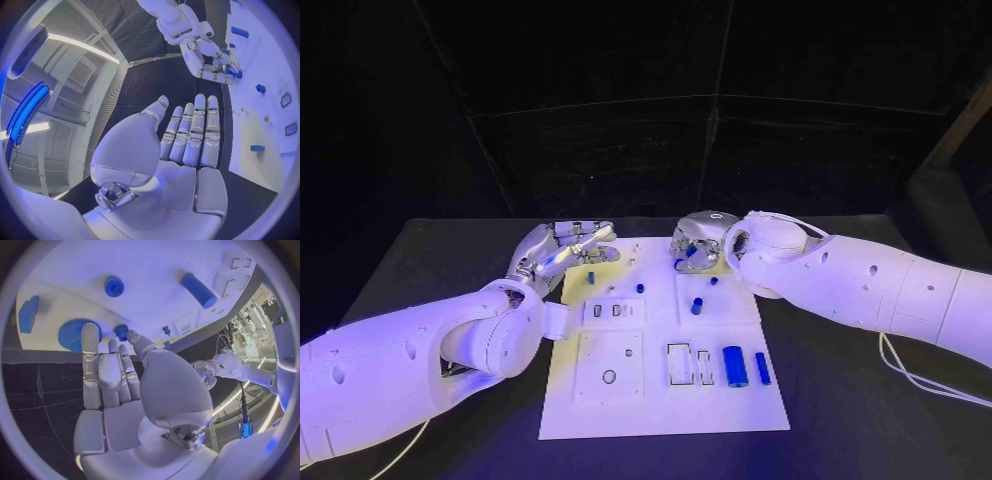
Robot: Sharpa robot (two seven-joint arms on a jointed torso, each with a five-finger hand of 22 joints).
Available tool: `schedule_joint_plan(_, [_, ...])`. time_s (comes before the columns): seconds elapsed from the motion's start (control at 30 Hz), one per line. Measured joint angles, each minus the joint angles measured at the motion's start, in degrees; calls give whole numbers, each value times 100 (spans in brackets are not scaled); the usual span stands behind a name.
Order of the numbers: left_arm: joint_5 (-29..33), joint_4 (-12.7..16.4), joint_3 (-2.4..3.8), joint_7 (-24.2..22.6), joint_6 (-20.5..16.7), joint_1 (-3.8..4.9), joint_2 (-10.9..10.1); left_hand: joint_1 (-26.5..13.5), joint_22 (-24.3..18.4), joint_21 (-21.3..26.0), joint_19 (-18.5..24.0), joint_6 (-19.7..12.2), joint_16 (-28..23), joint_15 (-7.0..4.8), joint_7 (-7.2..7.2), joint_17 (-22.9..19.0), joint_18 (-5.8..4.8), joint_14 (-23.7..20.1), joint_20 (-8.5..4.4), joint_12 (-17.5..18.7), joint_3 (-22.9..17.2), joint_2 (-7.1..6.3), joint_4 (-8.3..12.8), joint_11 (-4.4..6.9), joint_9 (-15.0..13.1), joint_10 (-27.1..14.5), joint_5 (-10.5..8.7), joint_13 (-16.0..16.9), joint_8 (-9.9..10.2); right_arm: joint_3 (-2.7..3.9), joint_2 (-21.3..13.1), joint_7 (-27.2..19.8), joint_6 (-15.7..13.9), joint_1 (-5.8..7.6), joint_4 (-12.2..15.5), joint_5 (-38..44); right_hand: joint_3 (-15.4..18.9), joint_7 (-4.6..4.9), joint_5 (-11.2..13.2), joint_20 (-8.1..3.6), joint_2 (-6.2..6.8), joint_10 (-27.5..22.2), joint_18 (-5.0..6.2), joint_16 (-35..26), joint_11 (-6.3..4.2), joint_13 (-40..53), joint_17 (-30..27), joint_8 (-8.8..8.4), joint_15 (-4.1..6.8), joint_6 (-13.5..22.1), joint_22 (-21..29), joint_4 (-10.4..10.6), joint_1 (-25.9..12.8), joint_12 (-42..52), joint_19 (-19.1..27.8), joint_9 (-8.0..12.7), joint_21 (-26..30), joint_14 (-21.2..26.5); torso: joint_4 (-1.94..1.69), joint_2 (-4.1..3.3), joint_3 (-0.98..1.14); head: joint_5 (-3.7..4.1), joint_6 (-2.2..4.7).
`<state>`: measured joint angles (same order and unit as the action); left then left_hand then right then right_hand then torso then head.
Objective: Assemble the parts on the task board
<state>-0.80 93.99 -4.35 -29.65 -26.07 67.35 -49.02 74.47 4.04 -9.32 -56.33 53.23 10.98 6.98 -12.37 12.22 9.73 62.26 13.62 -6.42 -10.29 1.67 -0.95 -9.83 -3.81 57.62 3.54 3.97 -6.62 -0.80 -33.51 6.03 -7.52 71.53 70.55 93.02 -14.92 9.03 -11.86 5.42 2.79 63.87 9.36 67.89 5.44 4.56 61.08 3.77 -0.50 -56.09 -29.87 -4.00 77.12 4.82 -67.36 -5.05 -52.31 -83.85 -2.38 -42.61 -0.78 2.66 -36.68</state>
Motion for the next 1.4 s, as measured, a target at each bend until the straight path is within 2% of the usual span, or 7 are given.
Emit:
schedule_joint_plan(0.3, [-2,4,0,5,1,0,-63,0,0,0,0,0,0,0,0,9,0,0,0,0,0,0,0,0,0,0,0,0,0,-2,-9,5,121,-1,-8,4,-37,37,0,0,31,20,0,32,20,0,24,0,0,-37,-67,7,31,0,0,1,-66,0,-13,-11,3,-25,-49])
schedule_joint_plan(0.47, [0,11,0,7,5,1,-68,0,1,0,0,0,0,0,0,9,0,0,0,0,0,0,0,0,0,0,0,0,0,-2,11,2,160,-1,-43,5,-109,16,0,0,30,76,0,103,7,-1,75,0,0,-59,-145,34,31,22,0,-5,-139,0,-23,-22,2,-39,-59])
schedule_joint_plan(0.57, [3,11,0,9,10,1,-68,0,1,0,0,0,0,0,0,9,0,0,0,0,0,0,0,0,-1,0,0,0,0,-3,35,-7,170,-1,-54,6,-228,6,0,1,20,187,0,202,-14,7,166,0,0,-109,-293,23,80,73,-4,-6,-275,0,-24,-25,1,-63,-71])
schedule_joint_plan(0.87, [6,11,1,16,37,0,-70,0,1,0,-10,0,0,0,0,10,0,0,-9,0,0,0,0,0,-1,0,0,1,-1,-2,77,-19,162,0,-108,8,-609,-35,221,-42,-49,472,0,434,-83,39,422,38,21,-352,-793,-7,198,181,-146,-43,-694,-21,-24,-33,2,-83,-89])
schedule_joint_plan(1.03, [6,11,1,22,56,0,-71,0,1,0,-16,0,0,0,0,14,0,0,-15,0,0,0,0,0,-1,0,0,1,-1,0,77,8,135,5,-129,8,-780,-22,237,-61,-41,493,0,470,-63,64,451,38,36,-409,-935,-85,295,180,-166,-50,-825,-5,-24,-34,2,-101,-100])
schedule_joint_plan(1.17, [6,13,1,26,69,0,-83,0,1,0,-16,0,0,0,0,14,0,0,-15,0,0,0,0,0,-1,0,0,1,-1,-7,50,33,47,4,-109,8,-891,-22,241,-61,-56,514,0,469,-42,72,437,38,43,-449,-962,-104,310,206,-166,-59,-864,1,-24,-34,2,-112,-91])
schedule_joint_plan(1.4, [8,7,1,30,87,1,-102,0,1,0,-16,-22,0,0,-21,20,0,0,-15,0,0,0,0,0,-1,0,0,1,22,-6,-49,22,-471,-3,48,-50,-933,-5,217,-61,-33,514,-1,469,-42,81,382,38,42,-466,-988,-145,348,206,-166,-59,-898,1,-11,-36,9,-138,-51])
